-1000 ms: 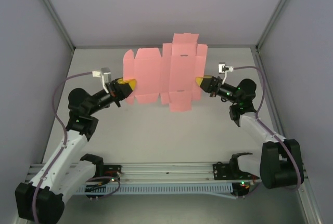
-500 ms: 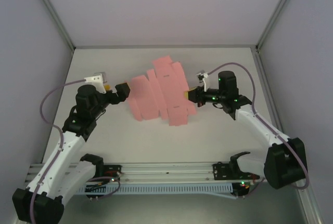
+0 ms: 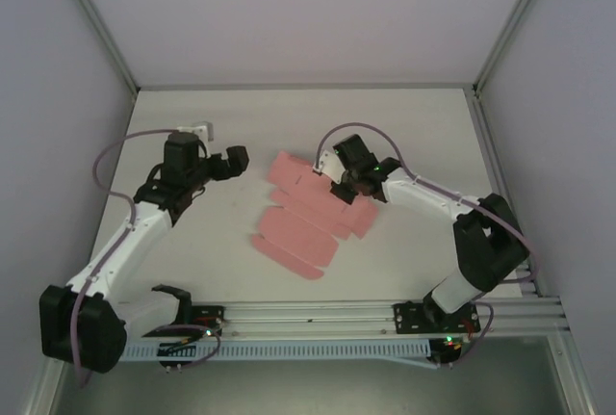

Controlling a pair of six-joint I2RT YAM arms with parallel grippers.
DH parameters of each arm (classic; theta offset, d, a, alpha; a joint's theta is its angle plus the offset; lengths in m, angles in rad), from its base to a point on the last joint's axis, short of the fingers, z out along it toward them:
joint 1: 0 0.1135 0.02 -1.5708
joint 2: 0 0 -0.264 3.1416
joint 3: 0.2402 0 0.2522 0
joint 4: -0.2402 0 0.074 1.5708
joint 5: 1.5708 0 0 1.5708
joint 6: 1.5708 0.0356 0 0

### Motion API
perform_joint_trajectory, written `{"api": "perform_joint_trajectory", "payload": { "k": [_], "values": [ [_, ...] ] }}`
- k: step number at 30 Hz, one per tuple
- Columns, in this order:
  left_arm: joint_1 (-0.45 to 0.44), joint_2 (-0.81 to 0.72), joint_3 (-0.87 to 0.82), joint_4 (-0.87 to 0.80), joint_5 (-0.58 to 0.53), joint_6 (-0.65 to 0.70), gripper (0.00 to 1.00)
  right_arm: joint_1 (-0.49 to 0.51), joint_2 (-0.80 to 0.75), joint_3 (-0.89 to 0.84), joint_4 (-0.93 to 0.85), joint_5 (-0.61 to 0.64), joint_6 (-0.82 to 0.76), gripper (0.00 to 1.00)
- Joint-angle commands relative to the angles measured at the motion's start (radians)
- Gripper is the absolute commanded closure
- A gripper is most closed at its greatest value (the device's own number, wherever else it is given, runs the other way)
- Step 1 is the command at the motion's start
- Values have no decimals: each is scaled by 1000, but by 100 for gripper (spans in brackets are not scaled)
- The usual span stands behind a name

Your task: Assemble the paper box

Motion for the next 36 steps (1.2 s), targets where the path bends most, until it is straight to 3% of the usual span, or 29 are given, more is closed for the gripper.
{"api": "perform_joint_trajectory", "payload": {
  "k": [1,7,12,21,30,36],
  "values": [
    [-5,65,48,64,61,54,0,44,9,-30,140,205,-203,100],
    [-3,224,124,131,100,113,0,73,-64,-109,245,31,-279,100],
    [-8,359,200,155,287,210,0,77,-68,-86,220,49,-263,100],
    [-59,438,140,157,311,336,0,76,-46,-54,208,42,-245,100],
    [-156,458,136,142,240,417,0,76,-66,-42,202,9,-213,100],
    [-247,435,116,231,52,317,0,76,-75,-30,184,-27,-148,100]
  ]
}}
